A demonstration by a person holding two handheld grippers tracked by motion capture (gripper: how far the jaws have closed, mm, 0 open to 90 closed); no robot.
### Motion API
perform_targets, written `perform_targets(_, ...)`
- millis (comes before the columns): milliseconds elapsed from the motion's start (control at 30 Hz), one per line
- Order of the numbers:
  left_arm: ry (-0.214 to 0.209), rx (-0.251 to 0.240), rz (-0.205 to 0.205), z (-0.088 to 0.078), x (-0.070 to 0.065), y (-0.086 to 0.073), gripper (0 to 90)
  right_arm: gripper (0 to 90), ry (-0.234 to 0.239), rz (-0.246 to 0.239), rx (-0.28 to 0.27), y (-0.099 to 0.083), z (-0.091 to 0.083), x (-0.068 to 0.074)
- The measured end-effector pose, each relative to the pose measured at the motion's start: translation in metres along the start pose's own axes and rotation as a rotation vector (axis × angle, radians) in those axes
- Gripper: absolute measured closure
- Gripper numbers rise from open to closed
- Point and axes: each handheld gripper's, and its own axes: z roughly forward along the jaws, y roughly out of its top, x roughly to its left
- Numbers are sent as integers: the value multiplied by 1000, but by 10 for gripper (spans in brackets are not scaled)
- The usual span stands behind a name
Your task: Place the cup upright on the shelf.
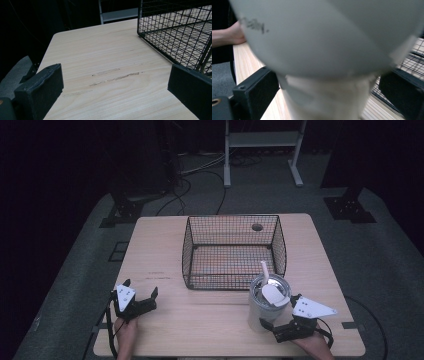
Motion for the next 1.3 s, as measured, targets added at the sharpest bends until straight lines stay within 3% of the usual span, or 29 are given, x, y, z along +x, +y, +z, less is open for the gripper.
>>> perform_targets(267, -3, -1, 5, 0, 0, 0, 0, 80, 3, -9, -51, 2, 9, 3)
perform_targets(467, -4, -2, 6, 0, -1, 0, 0, 86, 2, -6, -48, 3, 8, 4)
perform_targets(700, -5, -3, 7, 0, -1, 0, 0, 88, 4, 26, -25, 6, 7, 1)
perform_targets(933, -6, -3, 10, 0, -1, 0, 0, 89, 21, 80, -51, 7, 3, -3)
perform_targets(1067, -8, -4, 9, 0, -1, 0, 0, 89, 30, 102, -78, 13, 1, -6)
perform_targets(1300, -8, -3, 9, 0, -1, 0, 0, 89, 43, 87, -109, 38, -1, -7)
